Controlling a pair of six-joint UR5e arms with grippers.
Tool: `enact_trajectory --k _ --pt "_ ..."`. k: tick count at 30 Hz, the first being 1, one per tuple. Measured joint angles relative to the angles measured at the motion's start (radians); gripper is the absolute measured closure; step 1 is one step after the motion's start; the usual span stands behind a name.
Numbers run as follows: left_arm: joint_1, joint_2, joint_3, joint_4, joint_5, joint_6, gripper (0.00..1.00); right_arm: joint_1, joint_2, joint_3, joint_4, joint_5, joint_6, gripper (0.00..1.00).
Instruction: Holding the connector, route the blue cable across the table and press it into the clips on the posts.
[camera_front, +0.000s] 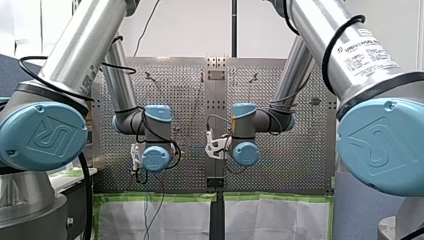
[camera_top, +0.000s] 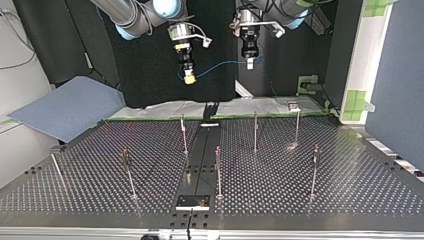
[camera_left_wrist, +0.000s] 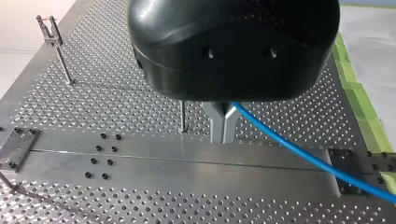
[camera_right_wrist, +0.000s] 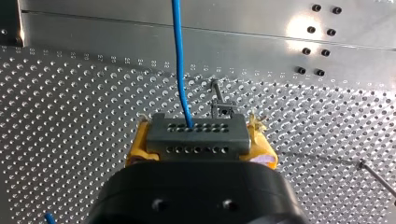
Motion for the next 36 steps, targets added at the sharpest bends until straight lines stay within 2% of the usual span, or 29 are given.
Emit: enact_trajectory --k 19,24,31,36 --pt "0.0 0.0 0.0 0.0 0.0 0.0 1.0 0.0 0.0 0.0 0.0 0.0 0.0 1.0" --pt "0.0 -0.019 0.0 -0.005 0.005 0.002 1.0 0.002 0.004 -0.004 0.004 0.0 -0.002 1.0" --pt "0.0 -0.039 0.0 -0.006 0.006 0.003 1.0 0.004 0.059 -0.012 0.047 0.002 -0.004 1.0" --pt "0.0 -0.04 0.0 -0.006 0.006 0.003 1.0 0.005 0.106 -0.012 0.053 0.002 -0.005 1.0"
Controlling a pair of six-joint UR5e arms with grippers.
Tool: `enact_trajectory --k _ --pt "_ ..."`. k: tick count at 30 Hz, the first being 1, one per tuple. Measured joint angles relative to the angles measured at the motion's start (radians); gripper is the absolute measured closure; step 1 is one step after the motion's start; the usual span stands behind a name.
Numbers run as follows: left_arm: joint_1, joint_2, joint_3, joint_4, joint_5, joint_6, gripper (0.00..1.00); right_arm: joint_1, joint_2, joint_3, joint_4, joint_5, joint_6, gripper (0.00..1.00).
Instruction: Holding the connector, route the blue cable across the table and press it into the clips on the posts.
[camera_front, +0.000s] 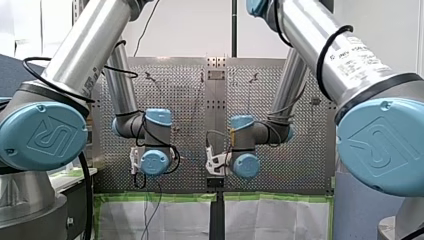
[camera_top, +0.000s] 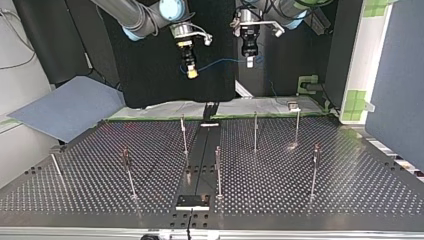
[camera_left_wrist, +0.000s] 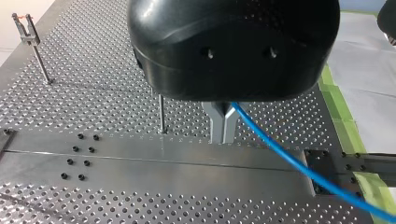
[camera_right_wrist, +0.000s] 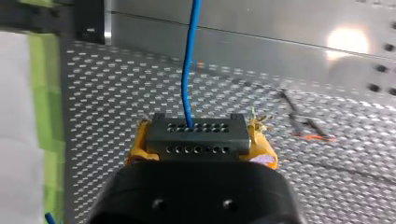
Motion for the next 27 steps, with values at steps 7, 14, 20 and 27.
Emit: enact_trajectory --k 7,14,20,27 --pt "0.0 0.0 0.0 0.0 0.0 0.0 1.0 0.0 0.037 0.0 0.001 0.0 0.0 1.0" --pt "0.0 0.0 0.0 0.0 0.0 0.0 1.0 0.0 0.039 0.0 0.001 0.0 0.0 1.0" --pt "0.0 0.0 0.0 0.0 0.0 0.0 1.0 0.0 0.04 0.0 0.001 0.0 0.0 1.0" --pt "0.0 0.0 0.0 0.0 0.0 0.0 1.0 0.0 0.04 0.0 0.001 0.0 0.0 1.0"
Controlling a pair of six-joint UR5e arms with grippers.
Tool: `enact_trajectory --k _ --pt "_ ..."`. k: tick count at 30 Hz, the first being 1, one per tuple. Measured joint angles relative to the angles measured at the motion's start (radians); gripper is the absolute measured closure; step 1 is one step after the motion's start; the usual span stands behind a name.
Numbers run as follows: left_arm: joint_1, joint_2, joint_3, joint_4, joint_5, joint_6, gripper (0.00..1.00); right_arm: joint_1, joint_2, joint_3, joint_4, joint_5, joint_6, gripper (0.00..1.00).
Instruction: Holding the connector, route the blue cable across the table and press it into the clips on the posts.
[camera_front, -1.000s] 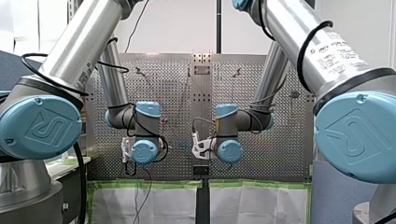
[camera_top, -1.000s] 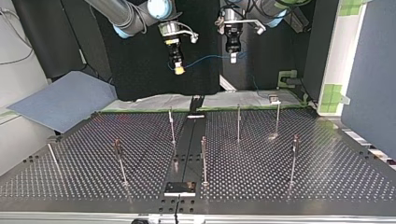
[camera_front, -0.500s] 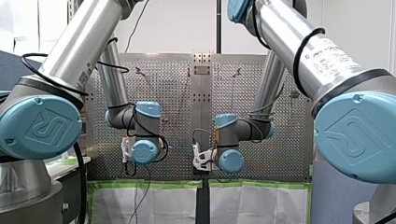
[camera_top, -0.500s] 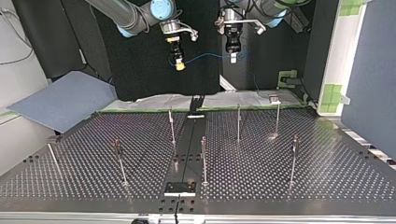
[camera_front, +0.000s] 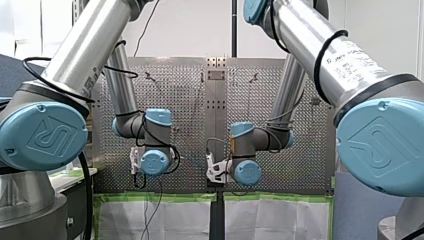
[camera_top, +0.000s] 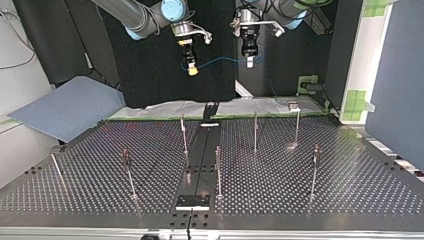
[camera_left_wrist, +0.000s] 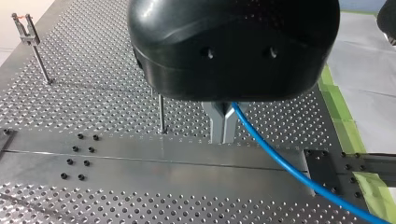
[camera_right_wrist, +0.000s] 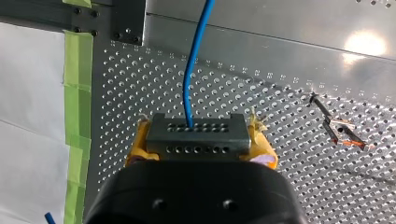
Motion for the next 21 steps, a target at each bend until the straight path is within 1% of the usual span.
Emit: enact_trajectory --k 9,12,13,15,18,21 --pt "-0.001 0.001 -0.001 0.001 -0.001 0.001 1.0 0.0 0.0 0.0 0.0 0.0 0.0 1.0" --pt "-0.007 0.014 -0.014 0.014 -0.014 0.008 1.0 -0.003 -0.008 -0.009 0.009 0.009 -0.007 1.0" --pt "-0.009 0.02 -0.02 0.018 -0.02 0.009 1.0 -0.004 -0.016 -0.015 0.016 0.016 -0.006 1.0" --pt "-0.009 0.035 -0.036 0.016 -0.036 0.011 1.0 -0.003 -0.03 -0.022 0.031 0.03 0.001 1.0" --pt "-0.004 0.063 -0.063 -0.003 -0.062 0.007 1.0 -0.001 -0.054 -0.027 0.054 0.052 0.02 1.0" --pt "0.004 0.09 -0.09 -0.028 -0.08 0.004 1.0 0.002 -0.08 -0.028 0.08 0.053 0.043 1.0"
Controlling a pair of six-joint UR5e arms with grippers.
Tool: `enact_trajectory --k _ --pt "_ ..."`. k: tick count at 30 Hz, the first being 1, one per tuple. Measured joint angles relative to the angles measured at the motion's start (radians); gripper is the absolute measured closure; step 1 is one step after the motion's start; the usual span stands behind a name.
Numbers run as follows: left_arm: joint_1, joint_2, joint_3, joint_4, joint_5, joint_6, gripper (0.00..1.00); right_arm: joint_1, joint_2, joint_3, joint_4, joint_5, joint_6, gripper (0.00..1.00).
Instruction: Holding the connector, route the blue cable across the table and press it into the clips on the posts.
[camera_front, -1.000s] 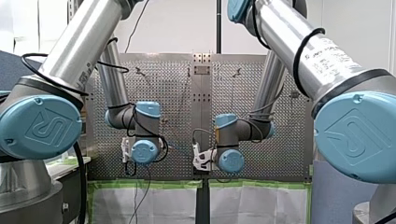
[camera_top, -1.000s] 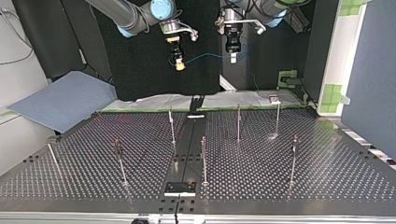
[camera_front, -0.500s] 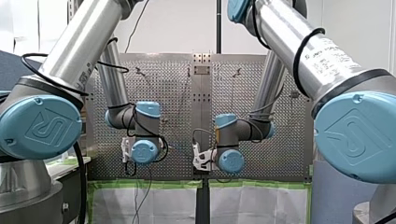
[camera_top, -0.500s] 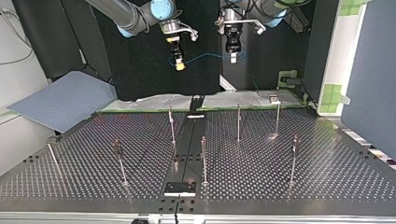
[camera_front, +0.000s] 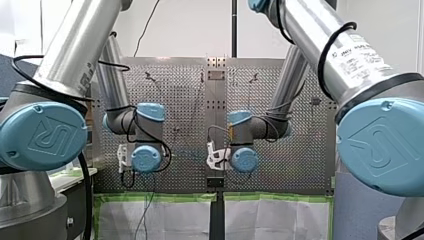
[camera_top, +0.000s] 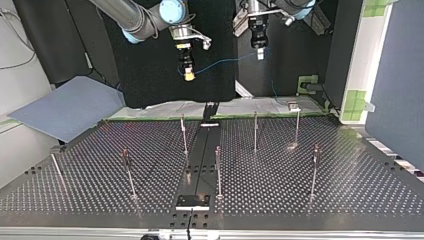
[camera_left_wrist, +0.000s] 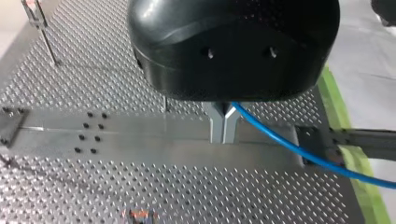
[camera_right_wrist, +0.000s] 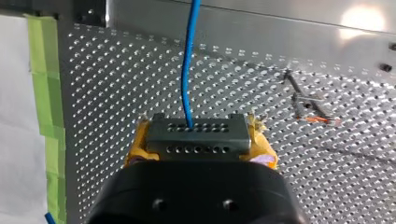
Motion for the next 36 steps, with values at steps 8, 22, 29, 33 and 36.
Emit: enact_trajectory --k 8,22,29,33,36 --pt "0.017 0.077 0.027 -0.076 -0.052 -0.014 1.0 0.003 -0.072 -0.031 0.072 -0.058 -0.013 1.0" --pt "0.067 0.197 0.141 -0.196 -0.17 0.029 1.0 0.013 -0.19 -0.147 0.19 -0.175 -0.012 1.0" --pt "0.082 0.263 0.18 -0.262 -0.214 0.018 1.0 0.025 -0.25 -0.207 0.25 -0.21 -0.007 1.0" --pt "0.09 0.303 0.194 -0.303 -0.217 0.011 1.0 0.035 -0.286 -0.243 0.286 -0.213 0.003 1.0" --pt "0.1 0.33 0.212 -0.329 -0.214 0.004 1.0 0.043 -0.303 -0.27 0.313 -0.216 0.011 1.0"
